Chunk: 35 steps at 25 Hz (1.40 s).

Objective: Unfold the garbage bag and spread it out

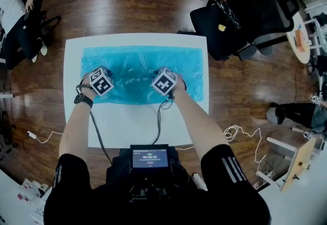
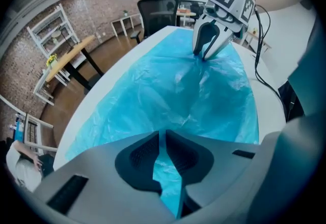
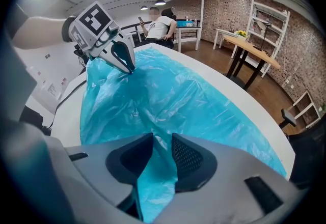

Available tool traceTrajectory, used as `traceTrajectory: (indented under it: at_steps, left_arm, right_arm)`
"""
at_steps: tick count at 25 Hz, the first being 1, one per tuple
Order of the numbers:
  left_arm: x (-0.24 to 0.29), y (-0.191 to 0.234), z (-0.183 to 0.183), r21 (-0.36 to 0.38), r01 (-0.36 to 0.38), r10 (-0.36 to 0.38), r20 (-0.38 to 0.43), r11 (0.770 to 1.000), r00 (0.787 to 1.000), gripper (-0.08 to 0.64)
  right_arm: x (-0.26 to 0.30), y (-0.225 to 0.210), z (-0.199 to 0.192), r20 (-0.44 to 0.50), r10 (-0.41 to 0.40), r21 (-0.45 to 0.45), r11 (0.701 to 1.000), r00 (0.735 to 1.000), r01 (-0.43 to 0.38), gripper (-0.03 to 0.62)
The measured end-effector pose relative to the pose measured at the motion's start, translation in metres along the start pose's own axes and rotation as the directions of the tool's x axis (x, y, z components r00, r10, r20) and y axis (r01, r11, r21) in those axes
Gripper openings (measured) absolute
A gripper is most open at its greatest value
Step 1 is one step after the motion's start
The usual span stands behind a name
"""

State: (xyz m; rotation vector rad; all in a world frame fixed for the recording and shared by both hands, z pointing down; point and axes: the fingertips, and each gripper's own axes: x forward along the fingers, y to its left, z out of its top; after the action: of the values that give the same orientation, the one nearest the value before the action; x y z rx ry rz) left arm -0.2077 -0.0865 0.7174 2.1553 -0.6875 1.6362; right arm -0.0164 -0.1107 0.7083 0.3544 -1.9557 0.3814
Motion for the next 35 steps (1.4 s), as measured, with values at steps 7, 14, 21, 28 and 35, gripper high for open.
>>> traceTrajectory:
  at_steps: [7,14,21,28,35]
  left_arm:
    - [0.003,-0.006,0.000,0.028,-0.011,0.011,0.000,1.000,1.000,0.000]
    - [0.006,0.008,0.003,0.053,-0.040,0.040,-0.010,0.998,0.999,0.000]
    - [-0.002,0.012,0.006,0.042,-0.010,0.010,-0.006,0.999,1.000,0.000]
    - [-0.041,0.054,0.026,-0.007,-0.117,0.117,0.045,0.993,0.992,0.038]
    - [-0.038,0.095,0.012,-0.022,-0.169,0.169,0.001,0.985,0.986,0.101]
  right_arm:
    - [-0.004,-0.004,0.005,0.005,-0.016,-0.026,1.000,1.000,0.016,0.150]
    - [0.007,-0.003,0.002,-0.025,0.009,0.000,1.000,1.000,-0.009,0.150]
    - [-0.001,-0.008,0.012,-0.009,-0.015,-0.026,1.000,1.000,0.014,0.150]
    - [0.002,-0.006,0.007,-0.018,0.000,-0.014,1.000,1.000,0.000,0.150]
    - [0.003,-0.008,0.007,-0.009,0.004,-0.006,1.000,1.000,-0.004,0.150]
